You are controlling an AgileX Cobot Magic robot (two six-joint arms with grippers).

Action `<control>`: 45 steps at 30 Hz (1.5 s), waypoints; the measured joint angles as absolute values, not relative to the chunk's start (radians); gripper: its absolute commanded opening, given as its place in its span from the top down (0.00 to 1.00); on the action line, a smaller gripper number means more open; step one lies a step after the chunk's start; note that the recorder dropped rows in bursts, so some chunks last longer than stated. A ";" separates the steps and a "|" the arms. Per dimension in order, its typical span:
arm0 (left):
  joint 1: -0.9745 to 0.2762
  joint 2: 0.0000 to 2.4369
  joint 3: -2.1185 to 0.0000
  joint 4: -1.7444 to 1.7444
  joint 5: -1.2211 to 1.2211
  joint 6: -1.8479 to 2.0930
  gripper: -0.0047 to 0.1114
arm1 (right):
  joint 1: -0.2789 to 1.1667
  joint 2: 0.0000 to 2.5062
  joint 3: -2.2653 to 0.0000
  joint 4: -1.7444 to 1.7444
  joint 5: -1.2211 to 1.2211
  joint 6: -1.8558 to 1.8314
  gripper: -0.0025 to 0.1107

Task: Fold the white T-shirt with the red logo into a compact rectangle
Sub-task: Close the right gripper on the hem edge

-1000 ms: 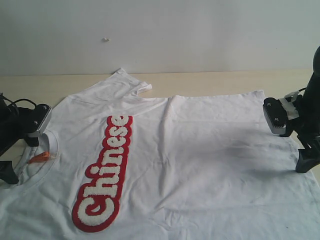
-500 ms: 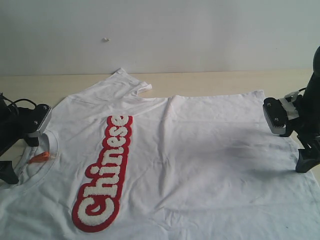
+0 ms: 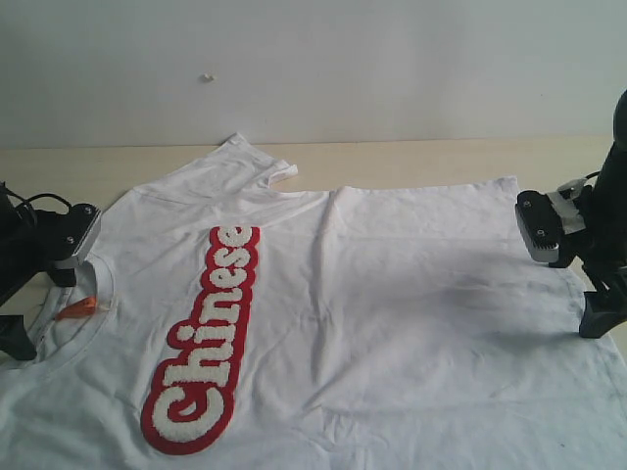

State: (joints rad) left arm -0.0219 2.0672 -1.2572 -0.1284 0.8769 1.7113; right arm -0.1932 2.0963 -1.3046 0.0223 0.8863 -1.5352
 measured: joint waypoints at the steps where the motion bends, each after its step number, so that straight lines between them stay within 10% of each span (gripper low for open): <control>1: -0.022 2.067 -1.257 -0.128 0.877 1.711 0.05 | -0.193 2.096 -1.305 0.022 0.886 -1.536 0.05; 45: -0.022 2.067 -1.257 -0.128 0.877 1.711 0.05 | -0.193 2.122 -1.335 -0.014 0.897 -1.575 0.05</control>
